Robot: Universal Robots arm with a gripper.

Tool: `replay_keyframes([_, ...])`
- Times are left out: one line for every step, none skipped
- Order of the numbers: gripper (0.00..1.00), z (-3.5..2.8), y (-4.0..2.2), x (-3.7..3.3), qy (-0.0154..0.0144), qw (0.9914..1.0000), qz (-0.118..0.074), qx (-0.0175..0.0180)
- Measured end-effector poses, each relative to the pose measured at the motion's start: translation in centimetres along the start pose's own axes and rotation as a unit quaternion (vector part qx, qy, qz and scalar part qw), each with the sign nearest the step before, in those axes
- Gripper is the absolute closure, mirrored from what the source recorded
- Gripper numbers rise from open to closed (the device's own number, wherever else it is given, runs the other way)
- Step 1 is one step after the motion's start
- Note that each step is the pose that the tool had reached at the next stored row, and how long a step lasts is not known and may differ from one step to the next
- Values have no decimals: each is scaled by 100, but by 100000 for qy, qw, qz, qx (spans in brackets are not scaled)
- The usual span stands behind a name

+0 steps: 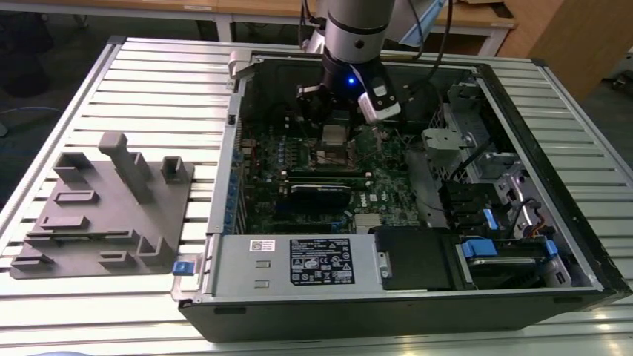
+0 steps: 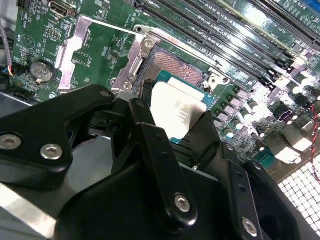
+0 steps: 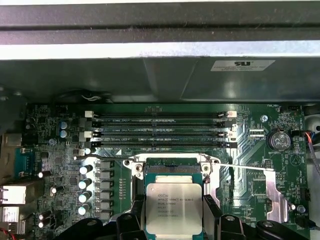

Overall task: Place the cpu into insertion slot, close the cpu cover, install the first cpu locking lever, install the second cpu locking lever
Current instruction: 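Place the cpu into insertion slot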

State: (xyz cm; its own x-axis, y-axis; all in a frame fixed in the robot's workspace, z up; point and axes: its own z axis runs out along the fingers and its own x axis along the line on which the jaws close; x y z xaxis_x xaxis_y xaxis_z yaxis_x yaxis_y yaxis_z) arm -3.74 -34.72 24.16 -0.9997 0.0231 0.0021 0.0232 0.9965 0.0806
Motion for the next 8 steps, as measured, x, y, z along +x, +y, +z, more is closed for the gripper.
replay_keyframes([46, 4, 1, 0, 1, 100000, 1, 2])
replay_keyframes([46, 9, 2, 0, -3, 100000, 3, 0])
replay_keyframes([46, 9, 2, 0, -2, 100000, 4, 1])
replay_keyframes([46, 9, 2, 0, -2, 100000, 4, 3])
replay_keyframes([46, 9, 2, 0, 0, 100000, 4, 3])
replay_keyframes([46, 9, 2, 0, 0, 100000, 4, 2])
replay_keyframes([46, 10, 2, 0, -1, 100000, 4, 0])
replay_keyframes([46, 10, 2, 0, -1, 100000, 1, 2])
